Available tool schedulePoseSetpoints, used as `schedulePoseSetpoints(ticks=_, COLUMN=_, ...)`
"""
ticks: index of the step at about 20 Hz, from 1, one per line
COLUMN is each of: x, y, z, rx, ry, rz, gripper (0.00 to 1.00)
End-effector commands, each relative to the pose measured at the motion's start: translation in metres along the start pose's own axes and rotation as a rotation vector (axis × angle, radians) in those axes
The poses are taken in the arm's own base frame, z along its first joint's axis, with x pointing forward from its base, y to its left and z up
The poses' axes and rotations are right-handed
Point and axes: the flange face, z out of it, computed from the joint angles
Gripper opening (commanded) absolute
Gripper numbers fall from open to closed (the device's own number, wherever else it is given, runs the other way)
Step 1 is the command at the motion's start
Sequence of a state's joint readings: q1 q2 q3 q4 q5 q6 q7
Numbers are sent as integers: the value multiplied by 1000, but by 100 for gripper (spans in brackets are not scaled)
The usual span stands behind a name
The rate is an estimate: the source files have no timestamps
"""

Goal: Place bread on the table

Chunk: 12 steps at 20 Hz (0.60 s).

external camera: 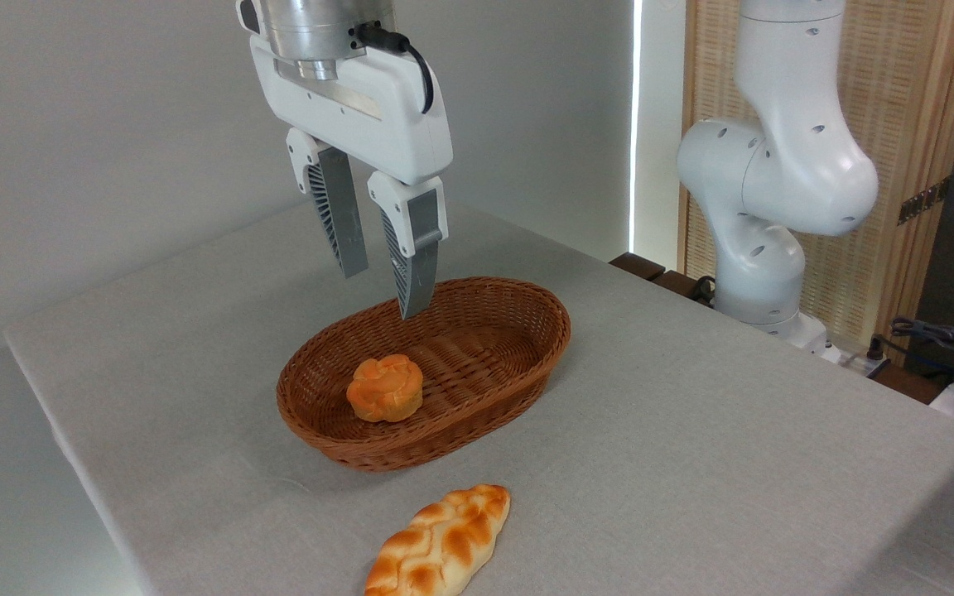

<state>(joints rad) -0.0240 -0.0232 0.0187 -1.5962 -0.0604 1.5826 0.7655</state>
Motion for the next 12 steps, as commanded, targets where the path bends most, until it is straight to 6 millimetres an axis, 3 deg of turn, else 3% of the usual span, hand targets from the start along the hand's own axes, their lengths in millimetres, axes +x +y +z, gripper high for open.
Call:
schedulePoseSetpoints(ticks=1, x=1, y=7, z=7, rx=-18, ry=-10, rz=3, gripper=100)
schedulePoseSetpoints(ticks=3, x=-2, y=16, z=14, rx=-27, ry=-18, rz=11, gripper=100)
schedulePoseSetpoints(ticks=8, x=18, y=60, z=61, rx=-27, ry=-37, rz=96, gripper=100)
schedulePoseSetpoints(ticks=12, x=28, y=69, z=93, rx=16, ry=1, rz=128, gripper=100)
